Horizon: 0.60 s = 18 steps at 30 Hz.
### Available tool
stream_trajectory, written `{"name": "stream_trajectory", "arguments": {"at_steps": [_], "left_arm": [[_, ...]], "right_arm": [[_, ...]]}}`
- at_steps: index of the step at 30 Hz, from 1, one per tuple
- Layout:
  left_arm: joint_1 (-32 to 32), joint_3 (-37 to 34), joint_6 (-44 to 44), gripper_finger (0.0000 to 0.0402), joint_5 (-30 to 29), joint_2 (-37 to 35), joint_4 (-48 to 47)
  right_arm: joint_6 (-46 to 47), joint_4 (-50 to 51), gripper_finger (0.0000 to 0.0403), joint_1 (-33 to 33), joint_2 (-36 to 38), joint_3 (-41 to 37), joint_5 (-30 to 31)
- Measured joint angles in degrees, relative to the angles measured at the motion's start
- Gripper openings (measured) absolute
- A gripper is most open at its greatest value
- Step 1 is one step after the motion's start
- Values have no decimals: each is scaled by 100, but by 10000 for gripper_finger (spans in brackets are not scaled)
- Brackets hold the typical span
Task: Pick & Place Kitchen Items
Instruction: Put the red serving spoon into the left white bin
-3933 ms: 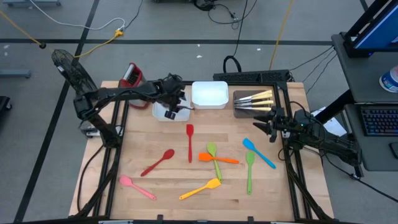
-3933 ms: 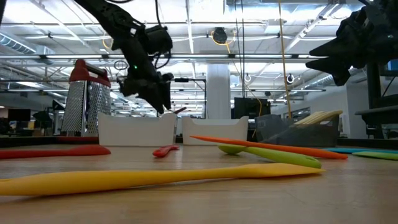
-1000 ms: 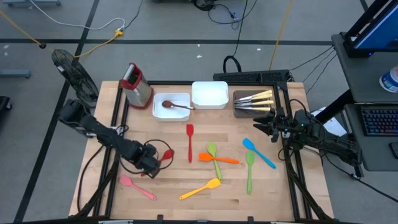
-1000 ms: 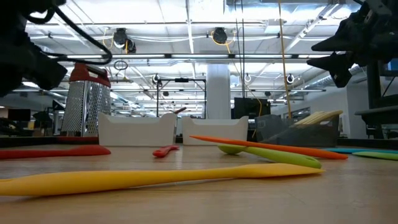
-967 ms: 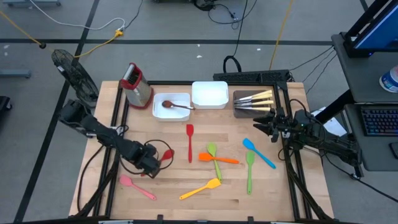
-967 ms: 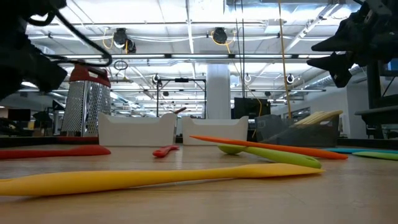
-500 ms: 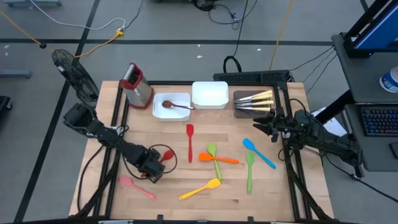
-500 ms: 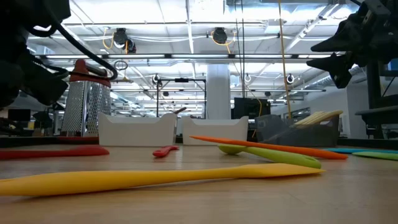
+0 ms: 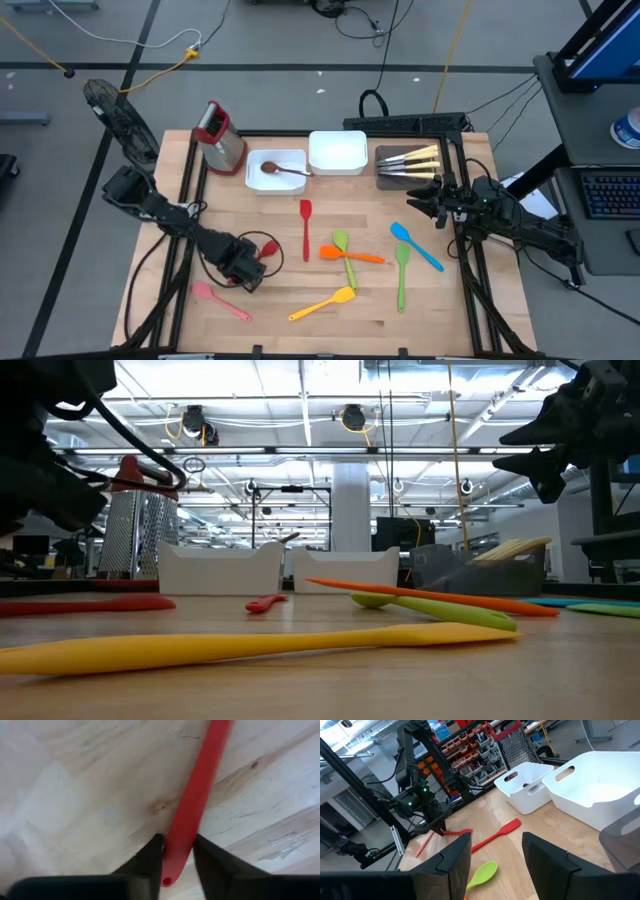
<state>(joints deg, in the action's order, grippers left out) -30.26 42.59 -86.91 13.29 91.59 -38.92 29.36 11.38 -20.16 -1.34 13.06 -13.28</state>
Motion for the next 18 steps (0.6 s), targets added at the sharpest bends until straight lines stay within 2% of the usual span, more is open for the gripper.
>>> {"name": "stream_trajectory", "arguments": {"at_steps": [2, 3, 12, 18], "left_arm": [[43, 4, -236, 48, 9, -2, 20], [64, 4, -304, 38, 21, -4, 47], [239, -28, -443, 38, -218, -244, 784], [258, -24, -785, 38, -1543, -746, 1183]], "right_arm": [[0, -1, 171, 1, 0, 0, 0], [0, 0, 171, 0, 0, 0, -1], [2, 0, 171, 0, -2, 0, 0], [2, -2, 171, 0, -2, 0, -12]]}}
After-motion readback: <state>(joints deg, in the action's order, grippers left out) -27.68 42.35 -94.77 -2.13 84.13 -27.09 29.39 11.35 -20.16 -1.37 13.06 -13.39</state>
